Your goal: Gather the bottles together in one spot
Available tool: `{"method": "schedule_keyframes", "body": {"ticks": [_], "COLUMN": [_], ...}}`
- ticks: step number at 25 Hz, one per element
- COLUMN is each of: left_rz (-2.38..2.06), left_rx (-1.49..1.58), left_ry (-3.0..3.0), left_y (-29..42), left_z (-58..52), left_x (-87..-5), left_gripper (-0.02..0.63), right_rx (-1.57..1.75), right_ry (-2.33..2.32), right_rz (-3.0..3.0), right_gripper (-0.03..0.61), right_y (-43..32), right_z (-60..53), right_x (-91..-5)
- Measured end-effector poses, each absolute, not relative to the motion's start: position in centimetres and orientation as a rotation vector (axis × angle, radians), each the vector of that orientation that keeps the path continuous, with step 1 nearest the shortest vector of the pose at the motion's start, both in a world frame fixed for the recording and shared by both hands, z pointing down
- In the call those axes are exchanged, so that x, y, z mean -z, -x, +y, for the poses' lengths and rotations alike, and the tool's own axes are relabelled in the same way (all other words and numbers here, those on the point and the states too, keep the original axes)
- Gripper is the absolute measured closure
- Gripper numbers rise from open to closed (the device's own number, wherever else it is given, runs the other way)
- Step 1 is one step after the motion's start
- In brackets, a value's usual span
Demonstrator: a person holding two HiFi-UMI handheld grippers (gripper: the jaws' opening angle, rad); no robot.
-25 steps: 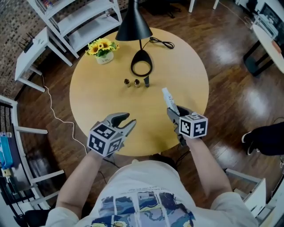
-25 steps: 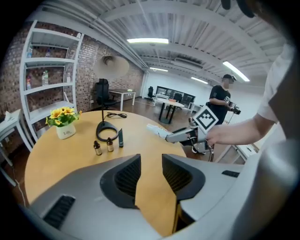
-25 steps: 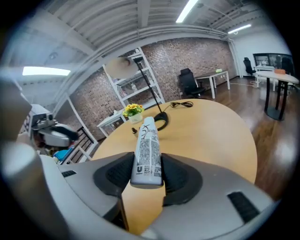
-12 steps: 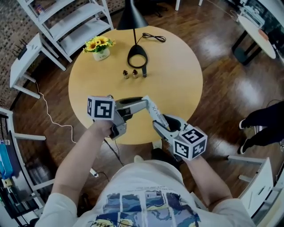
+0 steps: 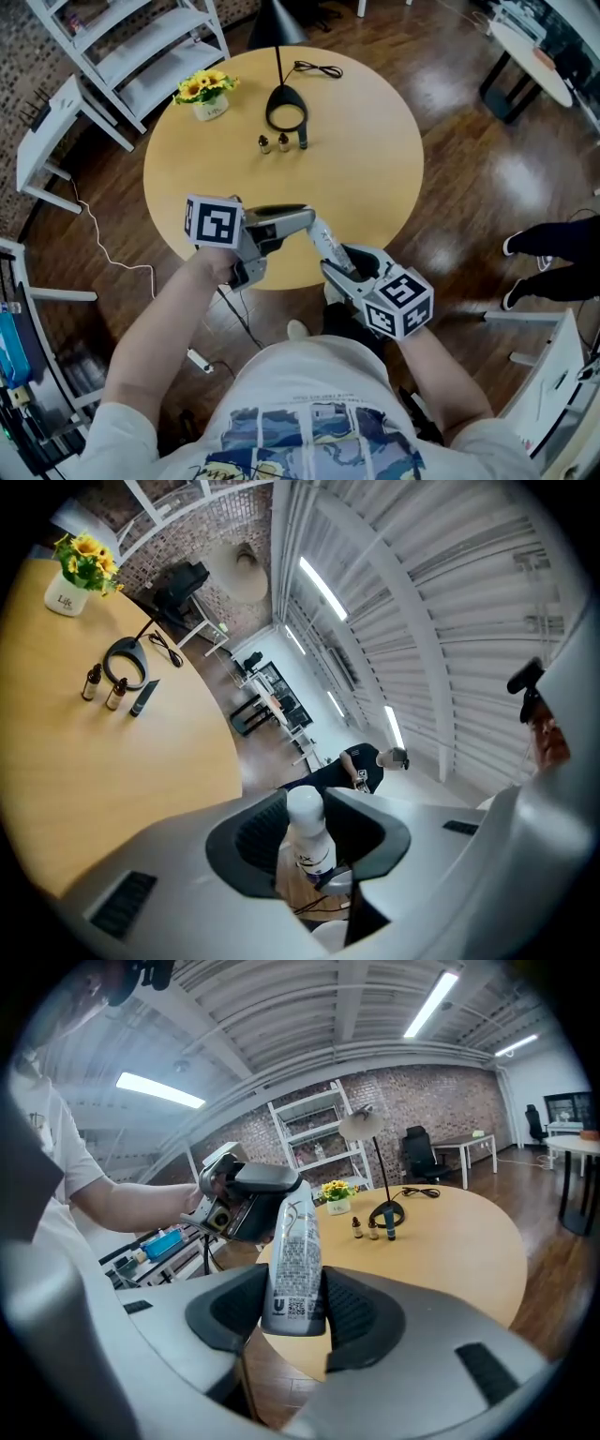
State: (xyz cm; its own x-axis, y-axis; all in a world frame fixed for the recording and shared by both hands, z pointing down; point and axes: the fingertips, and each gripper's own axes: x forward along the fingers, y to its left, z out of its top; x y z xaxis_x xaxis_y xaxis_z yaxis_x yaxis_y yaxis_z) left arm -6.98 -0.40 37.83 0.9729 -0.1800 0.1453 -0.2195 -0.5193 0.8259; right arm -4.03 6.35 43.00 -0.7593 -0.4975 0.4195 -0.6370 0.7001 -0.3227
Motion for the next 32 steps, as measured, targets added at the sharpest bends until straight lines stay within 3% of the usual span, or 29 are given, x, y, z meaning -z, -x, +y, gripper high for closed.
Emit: {"method": "schedule_keyframes", "body": {"ticks": [7,12,17,32], "left_rz": [-0.294,-0.408,-0.541,-1.204], "left_rx": [-0.043,-0.109,-0.185,-0.408], "left_ry": [-2.082,-2.206,-2.323,-2.344], "left_y": [6.7,2.6,-0.6,-1.5], "left_z": [-0.7,-3.7,-8.4,-26.0], "left_x": [-37.8,-37.1,-37.0,-46.8], "left_gripper": [0.497,0.505,0.505,0.506], "right_rx": [-0.666,-0.653,-0.651,-0.772], "right_ry": [-0.918,-0.957,-1.003,-1.11], "right_rz": [-2.591,-2.614,-2.612,-2.442], "right_gripper": [0.377,0.368,0.326,0.308], "right_y": [3.9,1.0,-1.9,-14.4], "right_z": [6.3,2.2,-3.7,-10.8], "right_x": [-42.9,-44.4,-45.4,-52.0]}}
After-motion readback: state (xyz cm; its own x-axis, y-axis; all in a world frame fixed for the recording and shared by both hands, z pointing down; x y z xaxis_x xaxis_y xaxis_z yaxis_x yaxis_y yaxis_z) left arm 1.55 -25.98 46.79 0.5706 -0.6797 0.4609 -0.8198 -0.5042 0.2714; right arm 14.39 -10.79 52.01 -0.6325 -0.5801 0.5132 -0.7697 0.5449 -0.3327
